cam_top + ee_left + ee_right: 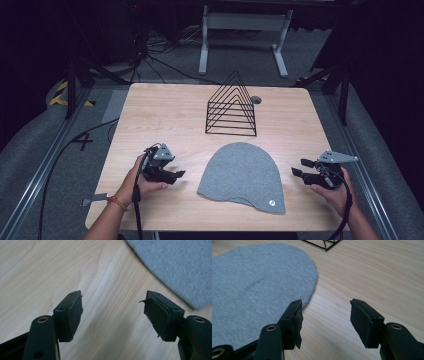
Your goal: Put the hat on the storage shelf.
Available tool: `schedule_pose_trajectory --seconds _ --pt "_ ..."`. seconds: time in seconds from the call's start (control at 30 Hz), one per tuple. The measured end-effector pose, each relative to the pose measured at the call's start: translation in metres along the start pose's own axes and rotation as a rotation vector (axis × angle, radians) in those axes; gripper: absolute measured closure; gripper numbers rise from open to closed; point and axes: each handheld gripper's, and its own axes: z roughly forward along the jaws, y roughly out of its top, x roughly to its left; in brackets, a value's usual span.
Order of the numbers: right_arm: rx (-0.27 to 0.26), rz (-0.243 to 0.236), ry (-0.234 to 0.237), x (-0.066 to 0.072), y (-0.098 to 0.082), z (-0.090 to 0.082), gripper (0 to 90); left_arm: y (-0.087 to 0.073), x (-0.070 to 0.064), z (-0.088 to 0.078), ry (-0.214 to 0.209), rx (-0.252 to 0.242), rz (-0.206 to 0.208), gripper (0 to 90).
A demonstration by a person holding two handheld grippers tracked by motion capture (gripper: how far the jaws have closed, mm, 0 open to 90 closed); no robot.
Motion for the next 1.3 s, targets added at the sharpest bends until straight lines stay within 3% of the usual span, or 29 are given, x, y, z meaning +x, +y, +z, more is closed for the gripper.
schedule_pose_trajectory --seconds 0.27,0.5,0.63,0.73,0.87,1.03,1.17,1.3 --pt "0.039 -0.041 0.014 0.012 0.016 0.015 46.5 0.024 -0.004 0.023 -0.033 -0.008 0.028 35.0" --pt "0.090 -0.045 0.034 0.014 0.018 0.038 46.4 0.033 -0.003 0.048 -0.059 0.039 0.035 37.8" --pt "0.110 -0.043 0.051 0.014 0.022 0.054 47.1 0.046 -0.002 0.057 -0.072 -0.015 0.018 37.7" --pt "0.133 -0.062 0.052 0.015 0.024 0.063 50.8 0.053 -0.003 0.064 -0.083 -0.010 0.016 37.8" --pt "0.167 -0.062 0.074 0.015 0.024 0.075 51.3 0.061 -0.006 0.075 -0.068 0.005 0.028 36.6" --pt "0.162 -0.074 0.059 0.020 0.027 0.080 49.1 0.066 -0.008 0.089 -0.026 0.018 0.038 34.8" --pt "0.169 -0.072 0.051 0.020 0.030 0.082 50.3 0.067 -0.008 0.095 -0.025 0.004 0.022 32.0" --pt "0.175 -0.063 0.052 0.023 0.031 0.083 57.8 0.066 -0.008 0.095 -0.040 0.002 0.014 33.5"
